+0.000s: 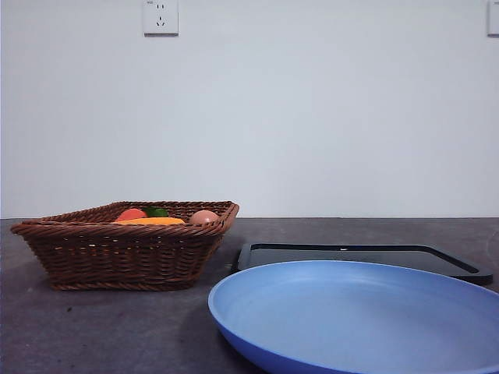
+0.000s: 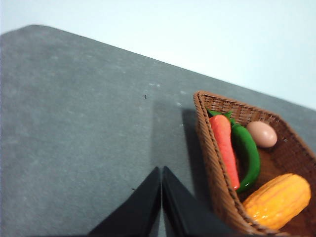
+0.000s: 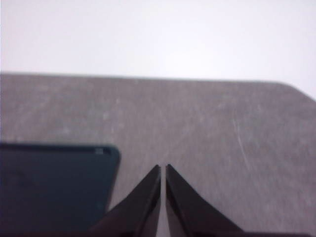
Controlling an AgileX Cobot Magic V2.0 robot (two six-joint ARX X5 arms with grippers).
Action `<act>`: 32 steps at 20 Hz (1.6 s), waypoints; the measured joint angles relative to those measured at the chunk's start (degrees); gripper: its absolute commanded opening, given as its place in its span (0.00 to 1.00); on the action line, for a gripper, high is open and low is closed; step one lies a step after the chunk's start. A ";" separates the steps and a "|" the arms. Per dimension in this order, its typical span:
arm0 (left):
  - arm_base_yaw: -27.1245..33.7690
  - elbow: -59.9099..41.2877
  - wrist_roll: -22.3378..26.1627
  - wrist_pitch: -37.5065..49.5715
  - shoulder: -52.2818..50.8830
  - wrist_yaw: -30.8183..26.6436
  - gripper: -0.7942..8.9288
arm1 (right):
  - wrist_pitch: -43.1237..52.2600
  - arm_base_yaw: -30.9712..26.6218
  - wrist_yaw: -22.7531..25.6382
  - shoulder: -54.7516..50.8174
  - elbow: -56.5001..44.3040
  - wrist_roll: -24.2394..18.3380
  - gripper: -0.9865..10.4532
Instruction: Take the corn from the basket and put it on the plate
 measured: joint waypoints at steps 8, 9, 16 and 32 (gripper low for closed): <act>0.00 0.00 -9.11 -0.02 0.00 1.84 0.09 | 5.90 0.00 -0.04 0.00 0.00 8.26 0.09; 0.00 0.02 -9.94 -0.02 0.00 2.56 0.09 | 5.88 0.00 -0.15 0.00 0.00 9.29 0.09; 0.00 2.27 -14.47 -1.31 0.26 7.06 0.09 | 1.33 0.00 -3.13 0.15 4.28 18.40 0.09; -0.07 22.75 -9.01 -16.26 14.36 20.90 0.09 | -28.76 0.04 -14.36 17.22 32.46 16.28 0.09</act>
